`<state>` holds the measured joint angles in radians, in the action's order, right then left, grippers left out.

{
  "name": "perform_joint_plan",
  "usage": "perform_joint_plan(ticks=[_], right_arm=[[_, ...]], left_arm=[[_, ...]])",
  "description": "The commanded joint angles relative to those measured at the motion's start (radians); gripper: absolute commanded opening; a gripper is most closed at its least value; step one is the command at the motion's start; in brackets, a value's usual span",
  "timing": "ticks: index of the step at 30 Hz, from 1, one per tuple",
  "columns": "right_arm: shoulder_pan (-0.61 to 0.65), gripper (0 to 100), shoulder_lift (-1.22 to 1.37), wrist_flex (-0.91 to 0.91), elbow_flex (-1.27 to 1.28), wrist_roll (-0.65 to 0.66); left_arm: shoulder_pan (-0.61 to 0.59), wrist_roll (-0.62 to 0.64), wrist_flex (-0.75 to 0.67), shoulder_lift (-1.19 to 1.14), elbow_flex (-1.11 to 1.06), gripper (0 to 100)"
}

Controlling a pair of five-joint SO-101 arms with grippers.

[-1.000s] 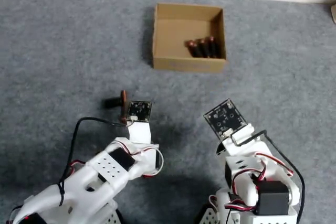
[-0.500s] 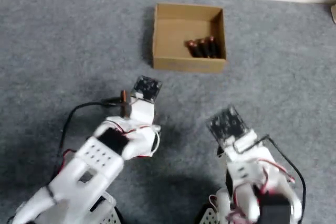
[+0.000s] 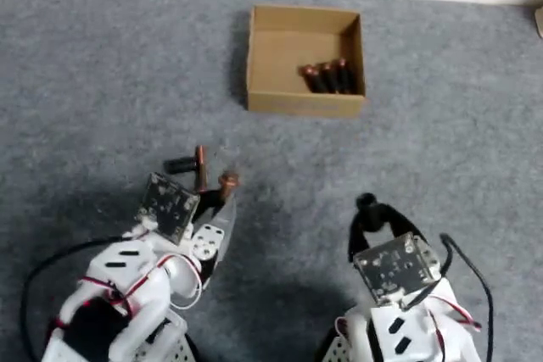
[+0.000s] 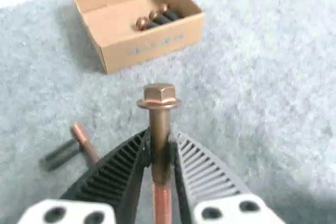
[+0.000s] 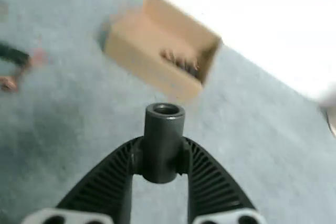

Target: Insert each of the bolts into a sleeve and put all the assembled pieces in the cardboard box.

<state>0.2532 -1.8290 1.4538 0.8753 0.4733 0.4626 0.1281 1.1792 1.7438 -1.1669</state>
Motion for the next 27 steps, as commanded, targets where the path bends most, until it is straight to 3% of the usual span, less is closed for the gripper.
perform_joint_plan(ticks=[1, 6, 14, 19, 27], right_arm=[[0.108, 0.5, -0.008, -0.12, 0.045, -0.032], [0.154, 0.5, -0.01, -0.251, 0.179, -0.107], [0.209, 0.5, -0.01, -0.344, 0.217, -0.17], [0.318, 0.5, -0.01, -0.532, 0.447, -0.19], [0.326, 0.5, -0.01, -0.651, 0.63, -0.199]], left_arm=[[-0.015, 0.0, -0.172, 0.105, -0.056, 1], [-0.013, 0.0, -0.384, 0.071, -0.125, 1], [-0.007, 0.002, -0.393, 0.071, -0.036, 1], [-0.018, 0.166, -0.496, 0.071, -0.008, 1], [-0.039, 0.376, -0.657, 0.07, -0.133, 1]])
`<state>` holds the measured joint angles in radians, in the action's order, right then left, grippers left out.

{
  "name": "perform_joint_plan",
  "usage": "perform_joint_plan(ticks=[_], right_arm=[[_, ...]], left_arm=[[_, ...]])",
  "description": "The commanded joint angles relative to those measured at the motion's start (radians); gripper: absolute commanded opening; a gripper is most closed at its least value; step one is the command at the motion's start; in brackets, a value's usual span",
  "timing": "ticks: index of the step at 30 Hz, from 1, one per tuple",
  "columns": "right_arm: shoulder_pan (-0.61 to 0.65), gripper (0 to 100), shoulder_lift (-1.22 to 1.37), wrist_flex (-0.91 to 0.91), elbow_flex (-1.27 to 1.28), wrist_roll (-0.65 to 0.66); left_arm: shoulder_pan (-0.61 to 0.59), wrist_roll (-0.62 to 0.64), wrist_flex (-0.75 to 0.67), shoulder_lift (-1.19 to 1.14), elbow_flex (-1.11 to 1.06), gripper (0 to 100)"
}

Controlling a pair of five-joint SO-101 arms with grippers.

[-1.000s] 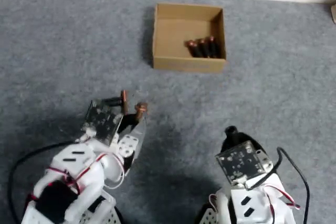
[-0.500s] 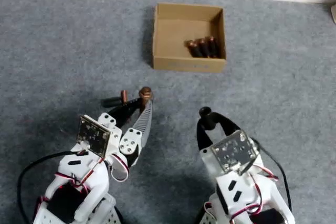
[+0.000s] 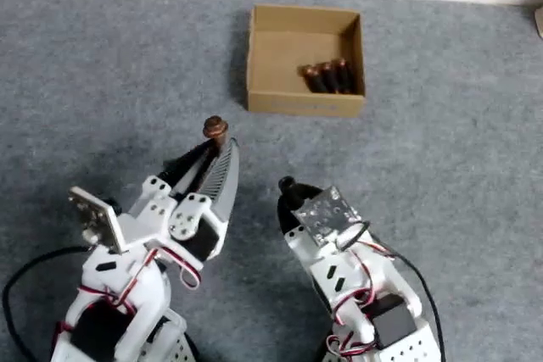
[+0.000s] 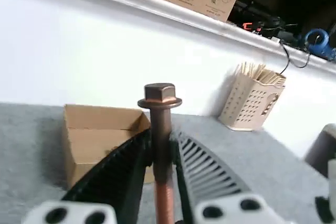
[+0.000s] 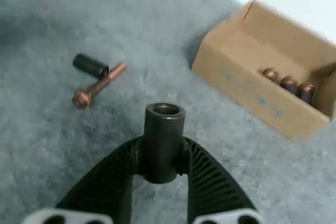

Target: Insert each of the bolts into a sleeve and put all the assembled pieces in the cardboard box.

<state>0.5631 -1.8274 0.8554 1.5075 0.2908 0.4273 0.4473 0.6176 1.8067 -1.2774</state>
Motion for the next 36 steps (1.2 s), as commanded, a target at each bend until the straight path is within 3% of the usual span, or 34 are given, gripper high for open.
perform_joint_plan(ticks=[1, 10, 17, 31, 36], right_arm=[[0.012, 0.5, -0.012, -0.061, -0.002, -0.035], [0.013, 0.5, -0.012, -0.065, -0.004, -0.072], [0.038, 0.5, -0.012, -0.061, -0.005, -0.072], [0.093, 0.5, -0.012, -0.035, -0.005, -0.068], [0.093, 0.5, -0.012, -0.025, -0.028, -0.066]], left_arm=[[-0.004, 0.084, -0.129, 0.007, -0.054, 1], [0.045, 0.133, -0.451, 0.007, -0.348, 1], [0.038, 0.132, -0.551, 0.007, -0.392, 1], [0.096, 0.135, -0.548, -0.004, -0.418, 1], [0.101, 0.138, -0.442, -0.004, -0.418, 1]])
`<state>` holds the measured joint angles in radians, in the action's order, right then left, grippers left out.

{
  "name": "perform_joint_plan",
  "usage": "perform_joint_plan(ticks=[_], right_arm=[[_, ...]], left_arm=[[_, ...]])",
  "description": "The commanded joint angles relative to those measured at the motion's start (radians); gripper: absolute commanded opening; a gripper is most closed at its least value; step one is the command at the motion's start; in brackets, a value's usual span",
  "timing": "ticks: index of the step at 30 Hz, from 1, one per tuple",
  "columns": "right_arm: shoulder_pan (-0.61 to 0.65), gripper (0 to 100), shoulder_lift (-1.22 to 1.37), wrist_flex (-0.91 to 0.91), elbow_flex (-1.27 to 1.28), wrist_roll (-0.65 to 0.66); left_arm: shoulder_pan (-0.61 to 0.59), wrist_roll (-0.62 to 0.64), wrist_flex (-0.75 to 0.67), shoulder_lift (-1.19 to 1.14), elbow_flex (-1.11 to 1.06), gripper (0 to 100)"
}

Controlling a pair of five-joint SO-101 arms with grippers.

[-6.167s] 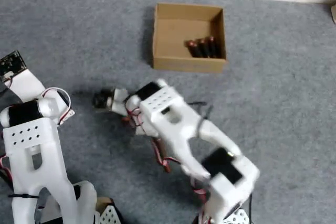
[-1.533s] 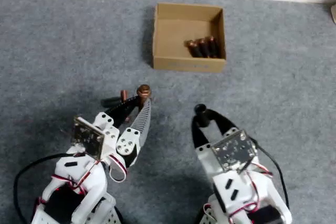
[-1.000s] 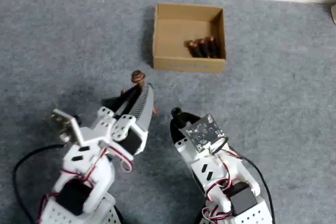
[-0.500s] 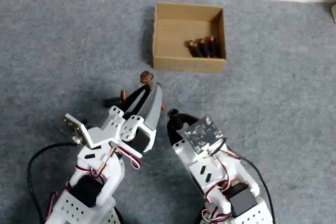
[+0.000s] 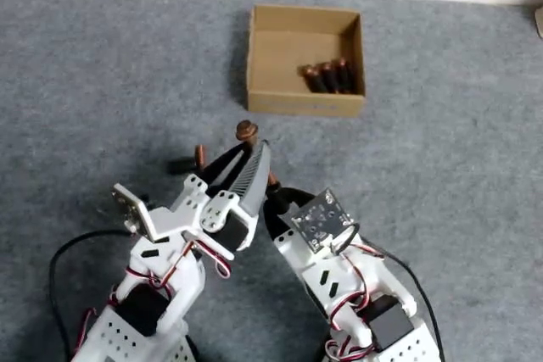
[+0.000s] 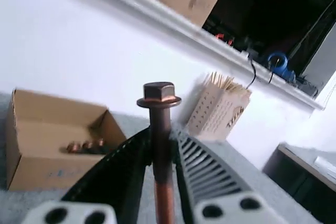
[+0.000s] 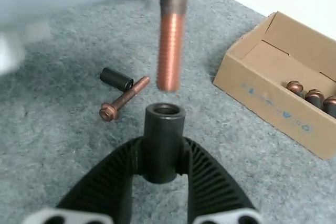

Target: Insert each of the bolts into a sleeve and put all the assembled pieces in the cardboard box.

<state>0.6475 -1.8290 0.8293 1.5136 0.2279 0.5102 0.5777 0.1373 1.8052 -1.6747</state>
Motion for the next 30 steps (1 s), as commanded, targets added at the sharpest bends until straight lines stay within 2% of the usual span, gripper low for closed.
perform_joint_plan(ticks=[1, 11, 17, 30], right_arm=[[0.008, 0.5, -0.01, 0.001, -0.035, -0.003], [0.013, 0.5, -0.01, -0.004, -0.079, -0.003], [0.038, 0.5, -0.008, -0.074, -0.096, -0.008], [0.051, 0.5, -0.008, -0.056, -0.097, -0.011]], left_arm=[[0.018, 0.006, 0.051, -0.001, -0.021, 1], [0.019, 0.009, 0.115, -0.002, -0.021, 1], [0.09, 0.005, 0.163, -0.002, -0.021, 1], [0.091, 0.005, 0.164, 0.007, -0.021, 1]])
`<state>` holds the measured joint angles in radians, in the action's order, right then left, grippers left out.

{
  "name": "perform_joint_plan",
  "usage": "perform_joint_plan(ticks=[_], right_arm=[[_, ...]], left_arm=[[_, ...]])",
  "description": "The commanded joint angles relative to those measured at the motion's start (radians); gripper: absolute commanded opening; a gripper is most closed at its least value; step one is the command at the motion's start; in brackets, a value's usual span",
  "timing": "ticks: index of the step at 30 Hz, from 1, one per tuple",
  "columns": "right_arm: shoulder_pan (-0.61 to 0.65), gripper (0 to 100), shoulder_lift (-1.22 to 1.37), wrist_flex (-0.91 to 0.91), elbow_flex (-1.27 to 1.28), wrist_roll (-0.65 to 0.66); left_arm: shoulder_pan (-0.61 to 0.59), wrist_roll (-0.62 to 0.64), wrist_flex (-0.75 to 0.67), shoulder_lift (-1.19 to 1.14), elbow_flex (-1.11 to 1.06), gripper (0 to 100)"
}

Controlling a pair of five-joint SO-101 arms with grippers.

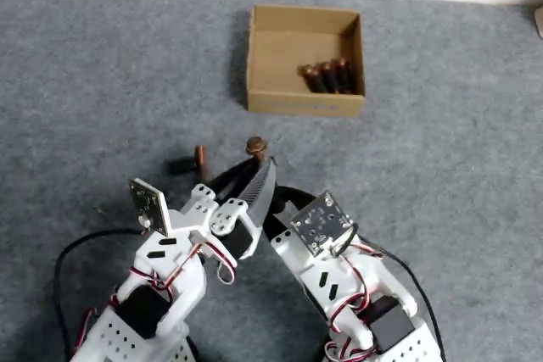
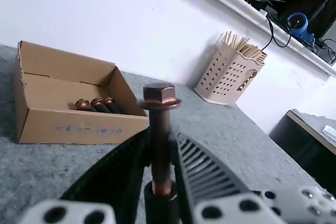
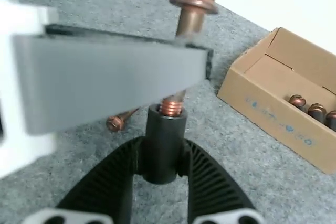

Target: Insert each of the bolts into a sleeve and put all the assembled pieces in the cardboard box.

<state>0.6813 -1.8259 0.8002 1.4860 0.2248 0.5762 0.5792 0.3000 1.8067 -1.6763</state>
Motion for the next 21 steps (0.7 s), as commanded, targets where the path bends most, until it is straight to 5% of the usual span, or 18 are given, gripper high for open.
perform_joint_plan(ticks=[1, 7, 14, 21], right_arm=[[0.018, 0.5, -0.012, -0.025, -0.07, -0.008], [0.018, 0.5, -0.012, 0.005, -0.076, -0.008], [0.016, 0.5, -0.013, 0.03, -0.077, -0.003], [-0.07, 0.5, -0.013, 0.03, -0.077, -0.006]], left_arm=[[0.028, 0.003, 0.002, 0.005, -0.019, 1], [0.024, 0.002, 0.002, -0.002, -0.019, 4], [0.056, 0.002, 0.066, -0.004, -0.018, 30], [0.047, 0.0, 0.069, 0.005, -0.016, 24]])
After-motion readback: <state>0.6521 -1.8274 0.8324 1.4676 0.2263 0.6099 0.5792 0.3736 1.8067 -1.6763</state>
